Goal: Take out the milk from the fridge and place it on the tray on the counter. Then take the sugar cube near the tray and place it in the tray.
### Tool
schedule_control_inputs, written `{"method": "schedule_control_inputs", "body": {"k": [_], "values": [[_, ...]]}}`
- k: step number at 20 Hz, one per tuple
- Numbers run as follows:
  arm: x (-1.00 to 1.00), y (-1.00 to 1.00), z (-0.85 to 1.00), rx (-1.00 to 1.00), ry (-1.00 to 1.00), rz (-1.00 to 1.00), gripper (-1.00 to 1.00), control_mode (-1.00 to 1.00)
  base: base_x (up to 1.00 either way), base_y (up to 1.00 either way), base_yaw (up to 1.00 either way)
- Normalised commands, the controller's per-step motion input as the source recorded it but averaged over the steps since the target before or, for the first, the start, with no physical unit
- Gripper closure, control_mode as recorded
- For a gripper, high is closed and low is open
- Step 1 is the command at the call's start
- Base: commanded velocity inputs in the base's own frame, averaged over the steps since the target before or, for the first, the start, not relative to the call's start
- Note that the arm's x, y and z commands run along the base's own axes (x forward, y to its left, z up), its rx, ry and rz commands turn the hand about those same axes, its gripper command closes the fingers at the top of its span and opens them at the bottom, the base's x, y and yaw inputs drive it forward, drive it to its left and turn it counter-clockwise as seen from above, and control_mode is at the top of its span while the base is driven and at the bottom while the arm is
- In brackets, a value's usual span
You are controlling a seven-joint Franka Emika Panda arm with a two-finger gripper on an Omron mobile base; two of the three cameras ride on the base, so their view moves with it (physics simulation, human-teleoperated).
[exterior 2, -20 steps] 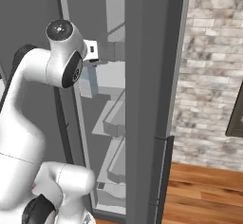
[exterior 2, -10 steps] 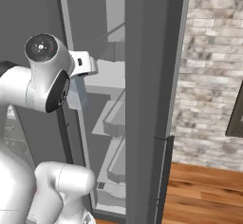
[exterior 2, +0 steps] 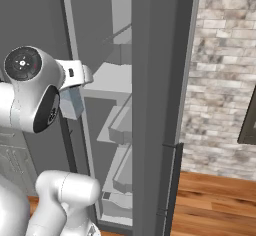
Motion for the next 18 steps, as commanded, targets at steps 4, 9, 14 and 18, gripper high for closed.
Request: {"method": "schedule_control_inputs", "body": {"k": [4,9,14,18], "values": [[-0.04,0.04,0.09,0.0,0.0,0.0,1.0,1.0,-0.28,0.1,0.0],[0.0,0.0,0.0,0.0,0.0,0.0,1.0,1.0,-0.45,0.18,-0.04],[0.0,0.0,0.0,0.0,0.0,0.0,1.0,1.0,-0.92,0.31,0.02],[0.0,0.0,0.0,0.0,0.0,0.0,1.0,1.0,-1.0,0.89,0.13]]}}
